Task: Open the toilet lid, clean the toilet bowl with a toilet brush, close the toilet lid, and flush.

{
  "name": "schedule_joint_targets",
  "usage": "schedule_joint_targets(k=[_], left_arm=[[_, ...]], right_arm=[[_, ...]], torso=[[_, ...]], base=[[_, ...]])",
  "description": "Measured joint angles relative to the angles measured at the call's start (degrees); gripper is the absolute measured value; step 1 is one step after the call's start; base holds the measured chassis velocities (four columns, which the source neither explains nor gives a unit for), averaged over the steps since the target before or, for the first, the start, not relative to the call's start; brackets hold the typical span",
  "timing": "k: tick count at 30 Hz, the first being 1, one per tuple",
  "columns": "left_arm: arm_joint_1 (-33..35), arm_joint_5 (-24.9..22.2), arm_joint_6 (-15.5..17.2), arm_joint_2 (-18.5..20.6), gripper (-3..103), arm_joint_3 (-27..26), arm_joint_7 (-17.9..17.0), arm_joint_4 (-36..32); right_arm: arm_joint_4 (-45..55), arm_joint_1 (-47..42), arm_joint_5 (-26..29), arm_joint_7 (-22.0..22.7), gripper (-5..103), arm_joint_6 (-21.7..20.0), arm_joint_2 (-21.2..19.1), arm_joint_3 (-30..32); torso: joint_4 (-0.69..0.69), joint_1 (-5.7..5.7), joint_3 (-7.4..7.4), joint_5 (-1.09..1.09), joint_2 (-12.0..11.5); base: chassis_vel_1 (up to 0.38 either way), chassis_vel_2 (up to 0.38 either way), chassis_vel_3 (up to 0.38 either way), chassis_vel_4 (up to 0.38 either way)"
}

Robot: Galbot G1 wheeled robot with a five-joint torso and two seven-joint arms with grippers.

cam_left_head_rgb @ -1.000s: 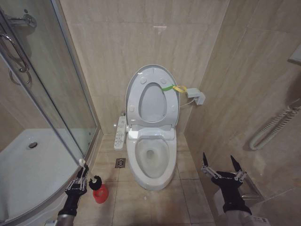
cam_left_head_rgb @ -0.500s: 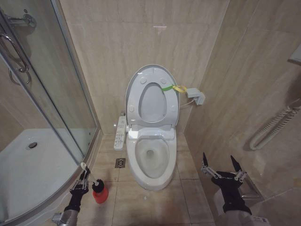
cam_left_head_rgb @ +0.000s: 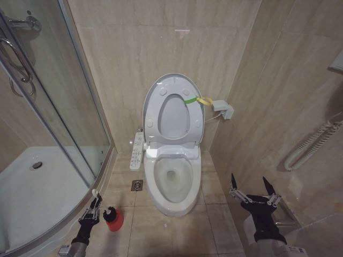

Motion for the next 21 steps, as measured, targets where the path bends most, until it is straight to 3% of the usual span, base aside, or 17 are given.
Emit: schedule_joint_targets(k=[9, 13, 21], left_arm=[[-2.1, 0.0, -4.1, 0.8, 14, 0.2, 4.2, 6.0], [-4.0, -0.2, -7.0, 1.4, 14, 0.6, 7.7, 9.5], [-7.2, -0.8, -9.5, 1.8, 14, 1.5, 11.3, 14.8]], right_arm=[[0.0, 0.0, 0.0, 0.0, 100, 0.0, 0.0, 0.0], [0.0, 0.0, 0.0, 0.0, 100, 0.0, 0.0, 0.0], [0.0, 0.0, 0.0, 0.0, 100, 0.0, 0.0, 0.0]], torso=[[-0.01, 0.0, 0.0, 0.0, 0.0], [0.0, 0.0, 0.0, 0.0, 0.0], [0.0, 0.0, 0.0, 0.0, 0.0]], base=[[0.0, 0.0, 0.0, 0.0], [0.0, 0.0, 0.0, 0.0], [0.0, 0.0, 0.0, 0.0]])
